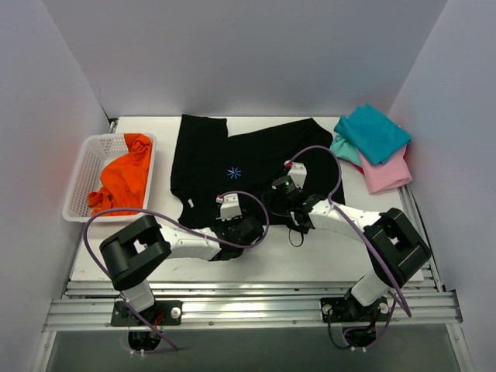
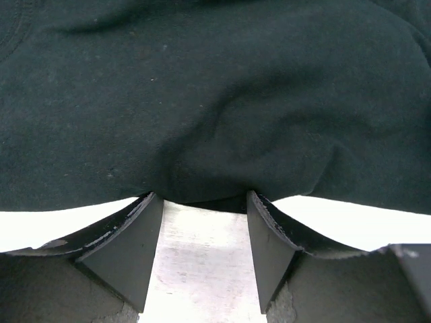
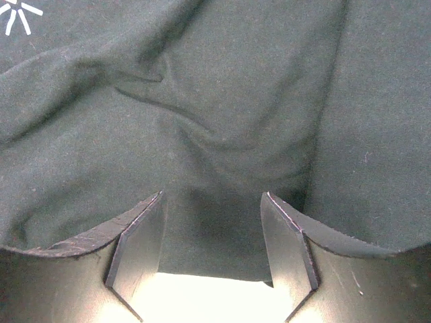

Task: Fold and stack the t-shirts
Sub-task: Flatten the tshirt out

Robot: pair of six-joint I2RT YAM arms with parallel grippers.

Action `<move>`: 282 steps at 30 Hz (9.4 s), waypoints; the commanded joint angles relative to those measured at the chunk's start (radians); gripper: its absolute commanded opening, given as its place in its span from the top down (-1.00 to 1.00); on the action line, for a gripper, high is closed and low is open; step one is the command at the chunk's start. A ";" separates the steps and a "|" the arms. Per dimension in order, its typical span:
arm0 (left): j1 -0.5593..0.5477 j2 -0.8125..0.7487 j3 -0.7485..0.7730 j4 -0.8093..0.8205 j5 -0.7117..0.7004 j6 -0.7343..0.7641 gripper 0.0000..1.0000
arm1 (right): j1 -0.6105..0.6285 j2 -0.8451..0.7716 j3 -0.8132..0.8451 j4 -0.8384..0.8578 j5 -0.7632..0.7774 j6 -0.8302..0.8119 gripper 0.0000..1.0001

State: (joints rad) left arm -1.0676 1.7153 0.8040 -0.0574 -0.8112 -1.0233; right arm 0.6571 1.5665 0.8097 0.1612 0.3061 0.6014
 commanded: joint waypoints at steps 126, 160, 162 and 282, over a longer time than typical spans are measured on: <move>-0.590 -0.549 0.264 -1.479 -0.207 -0.833 -0.88 | 0.015 0.038 0.152 -0.121 0.027 -0.015 -0.06; 0.630 -0.033 -0.045 -0.024 0.632 0.227 0.95 | -0.284 -0.534 -0.259 -0.157 0.123 0.256 1.00; 0.670 0.019 -0.022 -0.028 0.676 0.252 0.95 | -0.300 -0.557 -0.273 -0.155 0.125 0.267 1.00; 0.925 0.467 0.858 -0.323 0.793 0.373 0.35 | -0.346 -0.721 -0.139 -0.186 -0.124 0.113 -0.50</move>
State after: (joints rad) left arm -0.1543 2.1143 1.5368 -0.2695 0.0238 -0.6720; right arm 0.3035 0.8745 0.6758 -0.0525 0.1440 0.7456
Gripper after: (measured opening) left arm 0.333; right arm 0.750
